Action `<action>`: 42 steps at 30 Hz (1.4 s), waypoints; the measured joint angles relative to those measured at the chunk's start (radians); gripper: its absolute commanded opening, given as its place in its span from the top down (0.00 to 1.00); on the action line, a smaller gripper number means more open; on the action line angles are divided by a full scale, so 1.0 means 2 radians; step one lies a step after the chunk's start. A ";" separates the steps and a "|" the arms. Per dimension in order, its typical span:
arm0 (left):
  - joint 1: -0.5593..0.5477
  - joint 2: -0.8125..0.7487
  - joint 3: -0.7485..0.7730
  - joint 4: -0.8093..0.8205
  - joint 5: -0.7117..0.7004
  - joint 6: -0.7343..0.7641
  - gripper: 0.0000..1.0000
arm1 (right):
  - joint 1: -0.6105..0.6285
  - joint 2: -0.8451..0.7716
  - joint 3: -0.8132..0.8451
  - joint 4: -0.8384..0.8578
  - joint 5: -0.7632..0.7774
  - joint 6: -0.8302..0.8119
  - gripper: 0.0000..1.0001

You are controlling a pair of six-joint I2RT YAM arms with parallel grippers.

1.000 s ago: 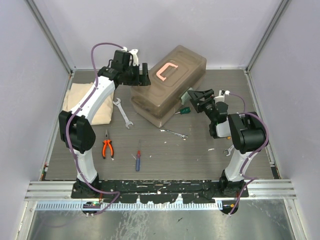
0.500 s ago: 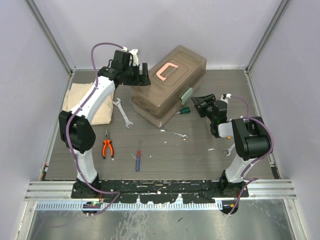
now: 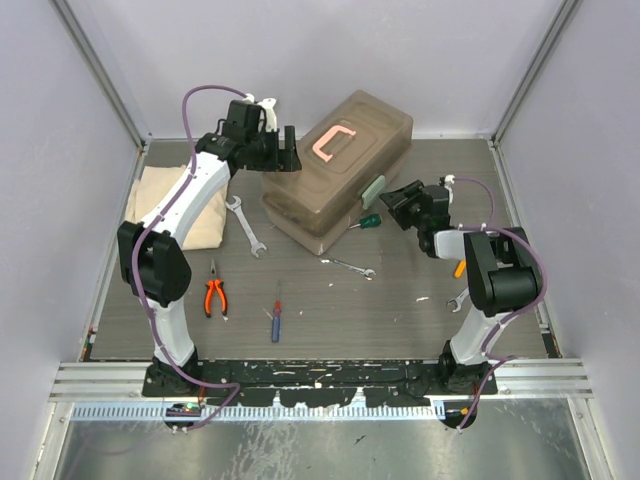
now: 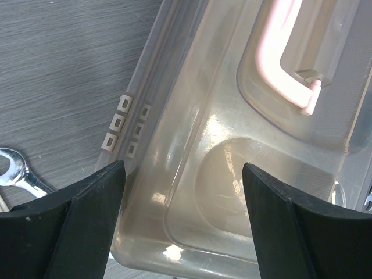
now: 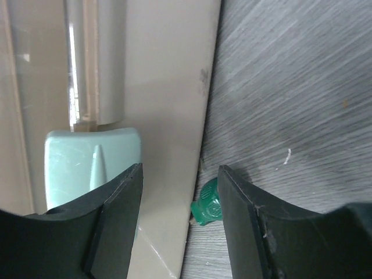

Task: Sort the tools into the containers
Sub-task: Open the storage box at the center of the board.

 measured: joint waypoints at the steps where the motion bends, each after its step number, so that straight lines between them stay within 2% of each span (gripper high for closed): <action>1: 0.000 0.000 0.000 0.000 0.000 0.000 0.19 | 0.000 0.003 0.002 -0.005 0.000 -0.002 0.41; 10: 0.000 0.001 0.002 -0.001 0.001 0.000 0.20 | 0.003 0.011 0.011 -0.041 -0.002 -0.015 0.41; 29: 0.000 0.002 0.004 -0.004 0.001 0.000 0.19 | 0.002 0.085 0.011 0.088 -0.082 0.034 0.42; 42: 0.000 0.003 0.005 -0.004 0.004 0.000 0.20 | 0.000 0.093 0.007 0.120 -0.110 0.052 0.41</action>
